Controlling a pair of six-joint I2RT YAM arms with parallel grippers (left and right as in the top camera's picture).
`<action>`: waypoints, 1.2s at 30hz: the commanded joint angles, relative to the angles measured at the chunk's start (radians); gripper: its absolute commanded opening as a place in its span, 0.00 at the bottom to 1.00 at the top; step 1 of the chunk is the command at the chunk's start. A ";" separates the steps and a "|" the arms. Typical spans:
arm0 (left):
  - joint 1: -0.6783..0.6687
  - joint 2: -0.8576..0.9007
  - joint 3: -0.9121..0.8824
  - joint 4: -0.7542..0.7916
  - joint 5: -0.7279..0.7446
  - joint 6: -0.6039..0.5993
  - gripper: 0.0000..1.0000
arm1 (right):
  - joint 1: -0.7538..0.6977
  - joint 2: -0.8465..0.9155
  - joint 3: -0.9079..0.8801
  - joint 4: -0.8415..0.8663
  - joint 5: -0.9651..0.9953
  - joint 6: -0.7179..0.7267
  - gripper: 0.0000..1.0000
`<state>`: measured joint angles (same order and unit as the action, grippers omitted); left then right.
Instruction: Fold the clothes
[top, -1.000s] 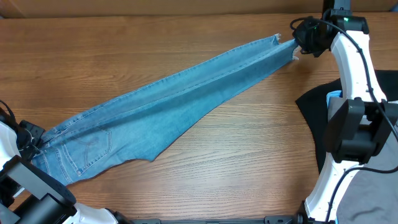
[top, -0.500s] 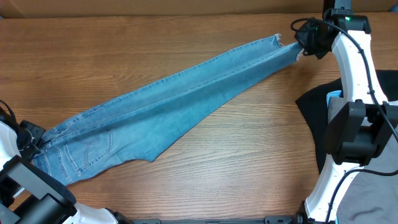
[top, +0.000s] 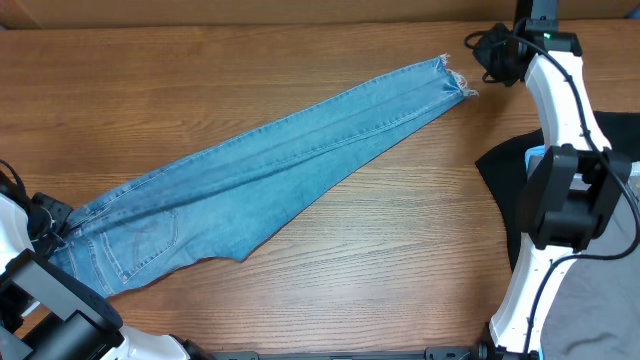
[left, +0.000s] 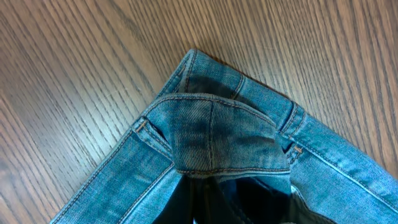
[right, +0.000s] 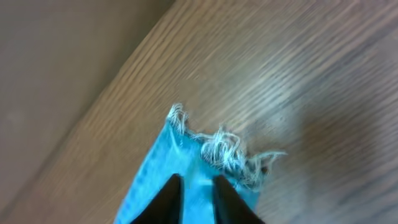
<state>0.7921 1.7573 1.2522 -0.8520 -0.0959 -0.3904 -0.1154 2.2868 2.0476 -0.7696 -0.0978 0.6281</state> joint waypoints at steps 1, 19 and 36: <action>0.006 0.008 0.027 0.004 -0.042 -0.006 0.04 | 0.002 0.020 0.033 0.033 -0.009 -0.014 0.66; 0.006 0.008 0.027 0.008 -0.042 -0.007 0.05 | 0.047 0.016 0.016 -0.269 -0.285 -0.206 0.08; 0.006 0.008 0.027 0.007 -0.042 -0.007 0.05 | 0.267 0.017 -0.241 -0.269 -0.187 -0.119 0.04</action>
<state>0.7921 1.7573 1.2522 -0.8486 -0.1024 -0.3904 0.1696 2.3028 1.8397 -1.0782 -0.3443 0.4629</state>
